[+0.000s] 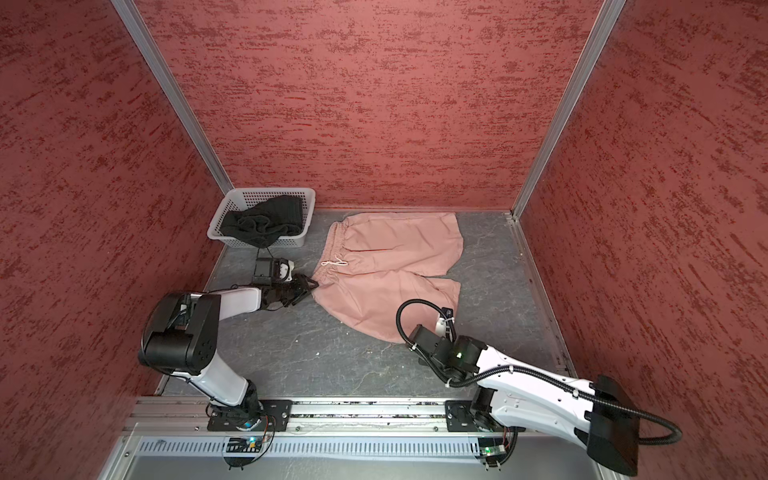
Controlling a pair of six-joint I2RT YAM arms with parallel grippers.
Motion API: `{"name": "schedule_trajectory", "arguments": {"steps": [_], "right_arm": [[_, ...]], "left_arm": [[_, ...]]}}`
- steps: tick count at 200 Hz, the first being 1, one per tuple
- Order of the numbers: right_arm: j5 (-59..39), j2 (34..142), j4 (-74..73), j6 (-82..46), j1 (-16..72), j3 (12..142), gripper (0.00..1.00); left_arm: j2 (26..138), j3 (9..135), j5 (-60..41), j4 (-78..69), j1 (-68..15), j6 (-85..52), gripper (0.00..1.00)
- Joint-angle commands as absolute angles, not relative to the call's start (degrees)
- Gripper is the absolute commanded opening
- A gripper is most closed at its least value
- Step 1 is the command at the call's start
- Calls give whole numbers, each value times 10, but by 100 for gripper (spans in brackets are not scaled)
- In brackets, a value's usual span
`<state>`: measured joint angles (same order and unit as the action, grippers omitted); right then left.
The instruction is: Fold and stack the shorts
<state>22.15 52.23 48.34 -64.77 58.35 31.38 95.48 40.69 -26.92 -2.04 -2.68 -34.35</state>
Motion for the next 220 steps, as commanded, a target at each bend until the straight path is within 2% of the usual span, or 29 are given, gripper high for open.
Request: {"name": "schedule_trajectory", "arguments": {"steps": [1, 20, 27, 77, 112, 163, 220], "right_arm": [[255, 486, 508, -680, 579, 300, 0], [263, 458, 528, -690, 576, 295, 0], [267, 450, 536, -692, 575, 297, 0], [284, 442, 542, -677, 571, 325, 0], [298, 497, 553, -642, 565, 383, 0], [355, 510, 642, -584, 528, 503, 0], [418, 512, 657, -473, 497, 599, 0]], "left_arm": [[973, 411, -259, -30, -21, -336, 26], [988, 440, -260, -10, -20, -321, 12], [990, 446, -260, -6, -20, -319, 0], [934, 448, -255, 31, -27, -309, 0], [837, 459, -163, 170, -60, -264, 0], [720, 479, -113, 366, -61, -231, 0], [648, 561, -88, 555, -68, -210, 0]]}}
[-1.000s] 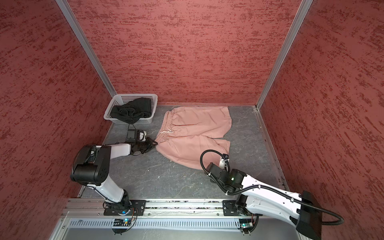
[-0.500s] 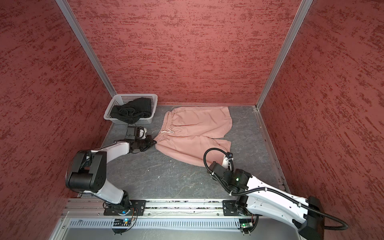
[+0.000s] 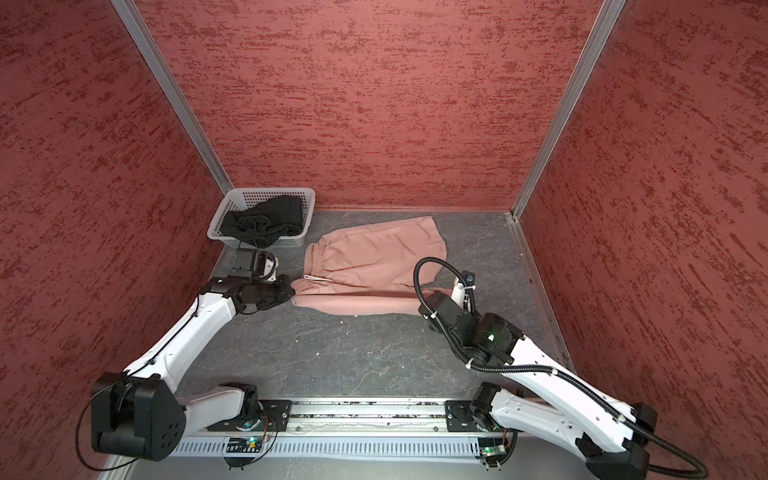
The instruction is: Fold and stack the shorts
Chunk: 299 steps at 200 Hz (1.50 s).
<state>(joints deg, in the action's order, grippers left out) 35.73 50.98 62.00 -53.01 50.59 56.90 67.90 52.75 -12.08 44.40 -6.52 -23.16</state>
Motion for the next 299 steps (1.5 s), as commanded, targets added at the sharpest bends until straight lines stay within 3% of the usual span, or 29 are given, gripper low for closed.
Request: {"name": "schedule_trajectory", "arguments": {"steps": [1, 47, 77, 103, 115, 197, 257, 299], "right_arm": [[419, 512, 658, -469, 497, 601, 0], [459, 498, 659, -410, 497, 655, 0], [461, 502, 553, -272, 475, 659, 0], [408, 537, 478, -181, 415, 665, 0], [330, 553, 440, -135, 374, 669, 0], [151, 783, 319, -4, 195, 773, 0], [94, 971, 326, 51, 161, 893, 0], [76, 1093, 319, 68, 152, 997, 0]], "left_arm": [[647, 562, -88, 558, -68, -210, 0], [606, 663, -48, 702, -98, -220, 0], [611, 676, -35, 723, -107, -215, 0], [635, 672, -30, 722, -106, -201, 0], [648, 675, -25, 717, -102, -194, 0], [800, 761, -51, 675, -27, -107, 0], [928, 809, -85, 628, -2, -83, 0], [1001, 876, -51, 621, 16, -67, 0]]}}
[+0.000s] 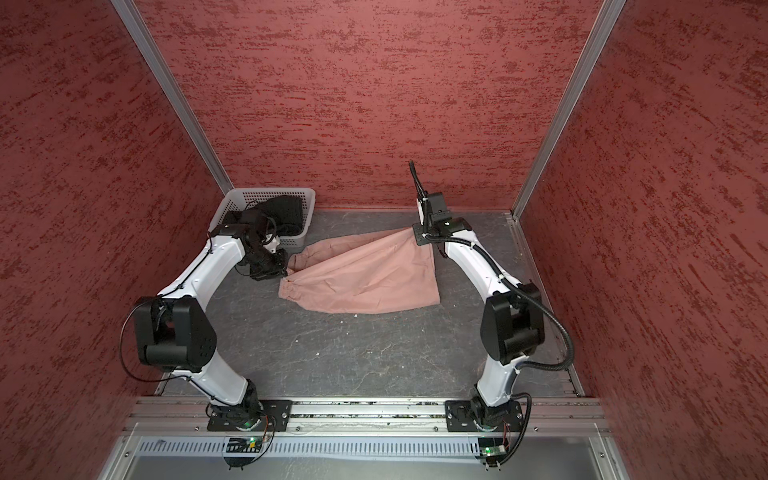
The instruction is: Fold and stack the shorts
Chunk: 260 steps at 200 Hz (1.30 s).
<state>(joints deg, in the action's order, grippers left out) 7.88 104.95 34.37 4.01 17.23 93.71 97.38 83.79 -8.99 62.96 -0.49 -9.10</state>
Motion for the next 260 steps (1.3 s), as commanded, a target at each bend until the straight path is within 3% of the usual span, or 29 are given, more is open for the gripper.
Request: {"name": "schedule_trajectory", "arguments": {"steps": [1, 90, 101, 105, 115, 118, 119, 120, 124, 162, 204, 260], "right_arm": [[75, 1095, 320, 68, 151, 1000, 0], [19, 1279, 331, 76, 118, 1132, 0], [4, 1298, 322, 73, 117, 1147, 13], [1, 1306, 321, 72, 117, 1153, 19], [-6, 1325, 324, 67, 116, 1173, 37], [-5, 1331, 327, 65, 117, 1181, 40], [-5, 1333, 328, 64, 116, 1183, 41], [-6, 1335, 329, 64, 117, 1186, 42], [-6, 1342, 333, 62, 116, 1194, 46], [-23, 1322, 347, 27, 107, 1186, 64], [-86, 1158, 256, -61, 97, 916, 78], [-161, 1030, 156, -137, 99, 663, 85]], "left_arm": [[1003, 878, -51, 620, 16, -67, 0], [1163, 1026, -52, 635, 27, -66, 0], [1164, 1026, -56, 628, 26, -67, 3], [1164, 1026, -58, 626, 25, -67, 9], [1164, 1028, -60, 626, 25, -68, 38], [1164, 1028, -60, 625, 25, -68, 61], [1163, 1029, -61, 625, 25, -68, 80], [1163, 1029, -61, 625, 25, -68, 90], [1163, 1030, -61, 623, 26, -67, 100], [1140, 1037, -70, 610, 25, -69, 99], [1049, 991, -153, 581, 57, -85, 99], [970, 872, -200, 536, 102, -95, 99]]}}
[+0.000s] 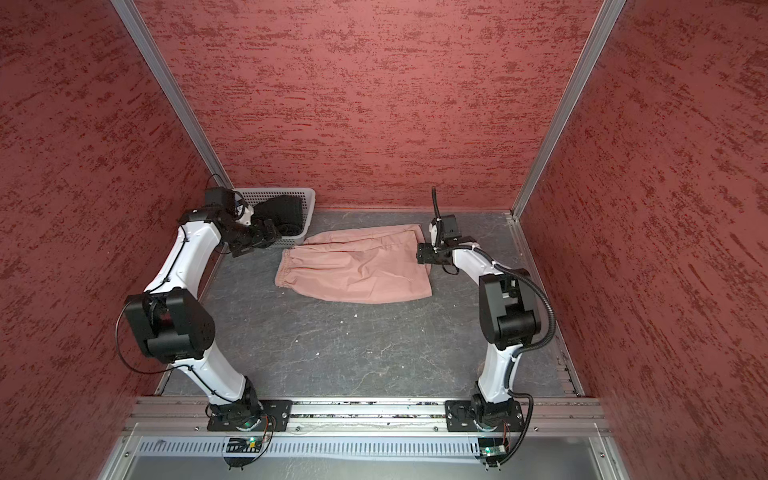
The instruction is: Fold and stack the shorts
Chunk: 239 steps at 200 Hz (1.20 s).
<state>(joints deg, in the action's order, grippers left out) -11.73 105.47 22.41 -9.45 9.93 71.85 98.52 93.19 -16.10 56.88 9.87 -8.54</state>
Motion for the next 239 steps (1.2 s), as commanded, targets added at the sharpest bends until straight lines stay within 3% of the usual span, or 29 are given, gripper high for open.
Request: {"name": "schedule_trajectory", "arguments": {"steps": [1, 49, 67, 90, 129, 203, 206, 212, 215, 239], "right_arm": [[-161, 1030, 155, -137, 99, 661, 85], [-178, 1045, 121, -148, 100, 618, 84], [-194, 1058, 99, -160, 100, 609, 78], [-232, 1073, 66, -182, 101, 594, 55], [-187, 1047, 134, -181, 99, 582, 0], [-121, 873, 351, -223, 48, 503, 0], [-121, 864, 350, -224, 43, 498, 9], [-119, 847, 347, -225, 34, 490, 39], [-118, 842, 346, -226, 30, 488, 47], [-105, 835, 334, -206, 19, 511, 62]], "left_arm": [[970, 869, -201, 534, 102, -96, 99], [931, 745, -200, 483, 105, -109, 99], [920, 690, -214, 436, 106, -130, 99], [923, 650, -209, 394, 106, -149, 100], [926, 627, -212, 376, 106, -163, 99], [832, 606, -189, 489, 49, -176, 99], [829, 606, -188, 490, 45, -175, 99], [828, 608, -187, 488, 38, -170, 99], [830, 610, -187, 485, 35, -166, 99], [873, 662, -186, 441, 9, -127, 99]]}}
